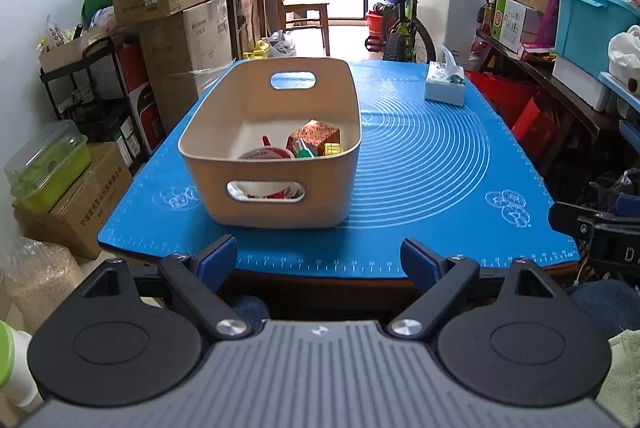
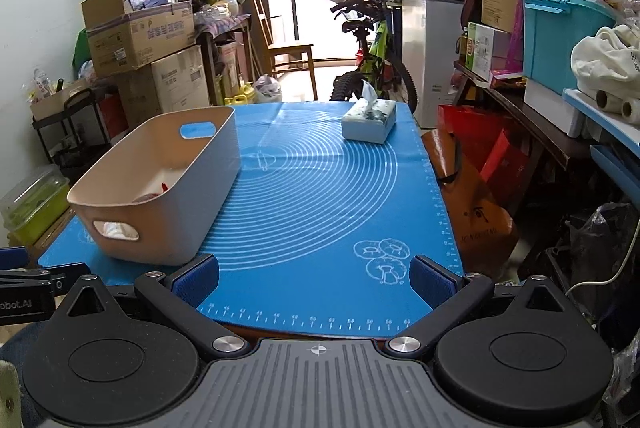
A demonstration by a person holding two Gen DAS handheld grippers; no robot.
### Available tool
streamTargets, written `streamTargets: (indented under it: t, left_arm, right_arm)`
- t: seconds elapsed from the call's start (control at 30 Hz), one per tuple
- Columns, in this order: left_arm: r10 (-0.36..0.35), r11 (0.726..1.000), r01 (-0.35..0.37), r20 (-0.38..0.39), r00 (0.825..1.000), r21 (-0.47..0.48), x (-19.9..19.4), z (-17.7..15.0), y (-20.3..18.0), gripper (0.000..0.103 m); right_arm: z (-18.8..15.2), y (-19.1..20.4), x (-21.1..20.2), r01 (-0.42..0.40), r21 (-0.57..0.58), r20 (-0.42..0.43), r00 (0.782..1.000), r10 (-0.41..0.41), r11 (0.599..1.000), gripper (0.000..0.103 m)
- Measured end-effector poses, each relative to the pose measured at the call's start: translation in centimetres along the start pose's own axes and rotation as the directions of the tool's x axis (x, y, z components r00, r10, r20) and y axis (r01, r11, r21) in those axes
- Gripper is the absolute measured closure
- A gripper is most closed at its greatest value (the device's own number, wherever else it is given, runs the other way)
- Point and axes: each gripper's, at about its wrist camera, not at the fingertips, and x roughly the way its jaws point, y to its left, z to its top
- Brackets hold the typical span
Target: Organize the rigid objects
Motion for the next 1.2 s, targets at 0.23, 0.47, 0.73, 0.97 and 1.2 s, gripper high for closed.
streamTargets:
  t: [0.23, 0.47, 0.73, 0.97, 1.2]
  left_arm:
    - [0.005, 1.000, -0.005, -0.006, 1.000, 0.007, 0.5, -0.7, -0.2, 0.014]
    - [-0.015, 1.000, 0.015, -0.005, 1.000, -0.005, 0.9, -1.4, -0.1, 0.014]
    - [-0.008, 1.000, 0.008, -0.017, 1.000, -0.002, 1.2, -1.6, -0.2, 0.014]
    - [-0.018, 1.000, 0.017, -0.039, 0.999, -0.022, 1.7, -1.4, 0.1, 0.014]
    - [-0.013, 1.000, 0.013, -0.036, 0.999, -0.011, 1.7, -1.6, -0.1, 0.014]
  right_arm:
    - [-1.7, 0.4, -0.1, -0.009, -0.025, -0.012, 1.000, 0.009, 1.000, 0.003]
    - [-2.5, 0.9, -0.2, -0.006, -0.056, 0.011, 1.000, 0.006, 0.998, 0.003]
    - [-2.8, 1.1, 0.2, 0.009, -0.080, 0.003, 1.000, -0.008, 0.997, 0.003]
    - [-2.9, 1.0, 0.6, 0.016, -0.078, -0.010, 1.000, -0.017, 0.997, 0.003]
    - [-2.9, 1.0, 0.7, 0.016, -0.077, -0.010, 1.000, -0.017, 0.997, 0.003]
